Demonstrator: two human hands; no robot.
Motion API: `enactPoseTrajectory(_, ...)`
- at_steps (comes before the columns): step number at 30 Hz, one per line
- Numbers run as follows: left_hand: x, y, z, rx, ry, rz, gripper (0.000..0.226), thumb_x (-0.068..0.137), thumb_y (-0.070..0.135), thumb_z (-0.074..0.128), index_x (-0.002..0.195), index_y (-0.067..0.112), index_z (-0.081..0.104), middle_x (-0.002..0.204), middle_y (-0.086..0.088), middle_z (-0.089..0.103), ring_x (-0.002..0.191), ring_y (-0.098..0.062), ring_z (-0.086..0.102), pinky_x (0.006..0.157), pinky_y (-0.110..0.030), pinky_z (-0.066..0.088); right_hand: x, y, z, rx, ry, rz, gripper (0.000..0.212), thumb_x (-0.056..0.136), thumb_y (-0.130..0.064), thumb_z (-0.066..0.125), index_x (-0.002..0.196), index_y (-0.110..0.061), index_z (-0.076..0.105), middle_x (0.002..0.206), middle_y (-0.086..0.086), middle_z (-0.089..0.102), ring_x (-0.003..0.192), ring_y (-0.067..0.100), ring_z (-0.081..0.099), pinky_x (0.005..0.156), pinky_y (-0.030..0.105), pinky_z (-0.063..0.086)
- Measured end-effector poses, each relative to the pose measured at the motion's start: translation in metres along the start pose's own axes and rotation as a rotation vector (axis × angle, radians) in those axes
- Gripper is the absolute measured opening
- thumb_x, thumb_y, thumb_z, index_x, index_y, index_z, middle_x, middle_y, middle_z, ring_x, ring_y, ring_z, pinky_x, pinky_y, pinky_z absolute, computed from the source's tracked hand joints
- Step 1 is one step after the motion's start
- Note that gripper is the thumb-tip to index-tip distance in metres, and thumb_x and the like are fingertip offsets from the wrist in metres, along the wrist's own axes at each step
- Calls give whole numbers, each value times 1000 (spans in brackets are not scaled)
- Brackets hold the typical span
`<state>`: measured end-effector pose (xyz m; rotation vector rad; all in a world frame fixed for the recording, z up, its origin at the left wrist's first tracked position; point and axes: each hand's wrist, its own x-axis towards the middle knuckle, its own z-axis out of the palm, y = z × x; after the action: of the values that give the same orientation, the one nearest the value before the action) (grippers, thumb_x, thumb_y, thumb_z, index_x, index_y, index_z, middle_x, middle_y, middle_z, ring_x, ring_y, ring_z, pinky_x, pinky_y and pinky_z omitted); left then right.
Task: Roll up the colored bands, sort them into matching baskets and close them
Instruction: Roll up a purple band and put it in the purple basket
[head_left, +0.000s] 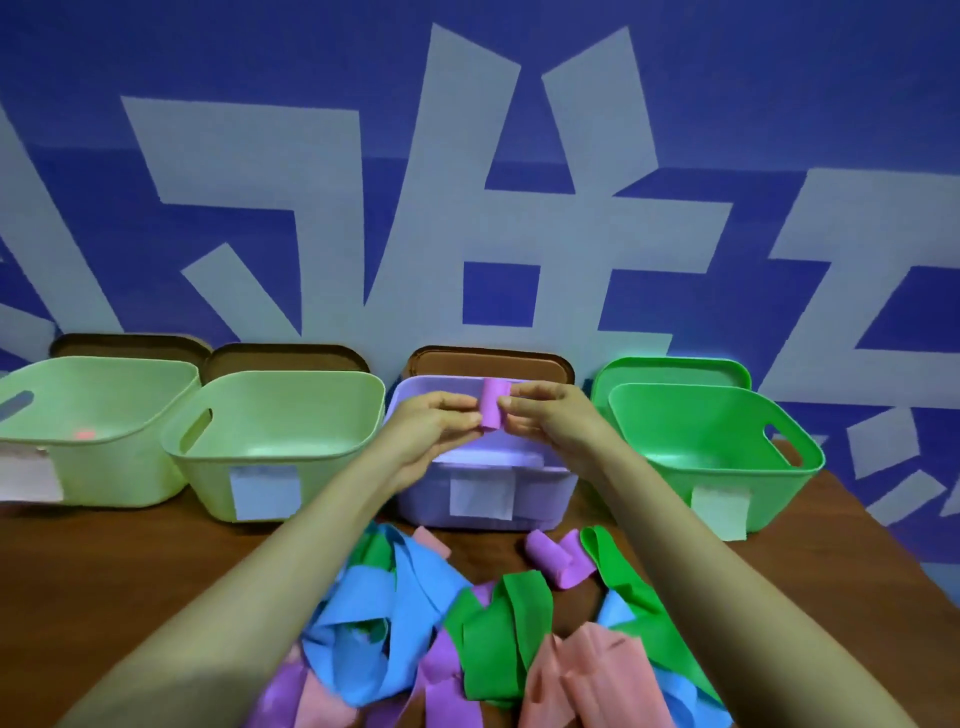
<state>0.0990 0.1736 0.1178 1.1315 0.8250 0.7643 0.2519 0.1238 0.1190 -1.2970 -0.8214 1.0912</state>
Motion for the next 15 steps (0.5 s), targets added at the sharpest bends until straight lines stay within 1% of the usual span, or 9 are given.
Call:
enactPoseTrajectory(2,9,11,1,-28,26,-64,20,85,-15,55,99,-1,59,75,-9,68,67,-13,69,72,-21,57,14,-9,2,-3,8,65,16,83,5,66,99,4,63,79,10,66,60,10,67,66,18,57)
enactPoseTrajectory(3,11,14,1,-33,38,-86,22,85,-15,54,103,-2,57,78,-10,67,69,-13,68,73,-21,57,18,-11,3,5,-1,95,18,82,5,67,100,4,63,79,11,67,62,11,68,65,18,56)
enactPoseTrajectory(5,17,22,1,-36,54,-131,25,86,-16,54,108,-5,55,82,-12,66,71,-14,68,75,-23,57,25,-17,5,23,-9,143,18,79,7,69,96,4,63,75,10,68,62,12,68,64,18,55)
enactPoseTrajectory(7,20,27,0,-24,62,-184,27,86,-16,53,111,-6,54,84,-13,65,75,-17,67,82,-28,56,32,-19,9,23,-1,194,19,77,9,69,94,3,62,76,11,67,62,12,68,62,18,54)
enactPoseTrajectory(10,32,33,-7,56,67,-250,27,89,-14,50,114,-9,55,88,-15,65,83,-21,64,92,-34,48,46,-18,16,-4,9,278,13,79,9,68,84,-1,62,75,12,65,58,12,67,59,18,54)
enactPoseTrajectory(11,37,34,-10,102,64,-277,28,90,-12,48,117,-10,56,95,-16,66,88,-23,64,93,-35,48,51,-16,18,-17,11,308,13,80,9,67,80,-2,61,73,11,64,57,12,66,58,18,54)
enactPoseTrajectory(13,49,35,-18,174,81,-352,31,94,-6,44,124,-7,54,115,-19,62,108,-27,60,97,-36,46,61,-10,22,-49,13,375,15,81,8,67,75,-4,60,72,11,61,61,15,64,58,18,56)
enactPoseTrajectory(14,56,35,-22,191,102,-392,32,96,-3,43,126,-6,52,122,-18,58,116,-28,55,100,-36,44,66,-6,24,-59,16,411,15,81,8,67,74,-4,59,72,11,60,64,17,63,58,18,56)
enactPoseTrajectory(15,62,35,-25,196,128,-425,29,97,-1,43,124,-5,53,125,-18,56,120,-28,52,101,-36,42,72,0,26,-66,26,443,16,81,8,68,75,-4,59,73,12,60,66,18,63,58,19,56)
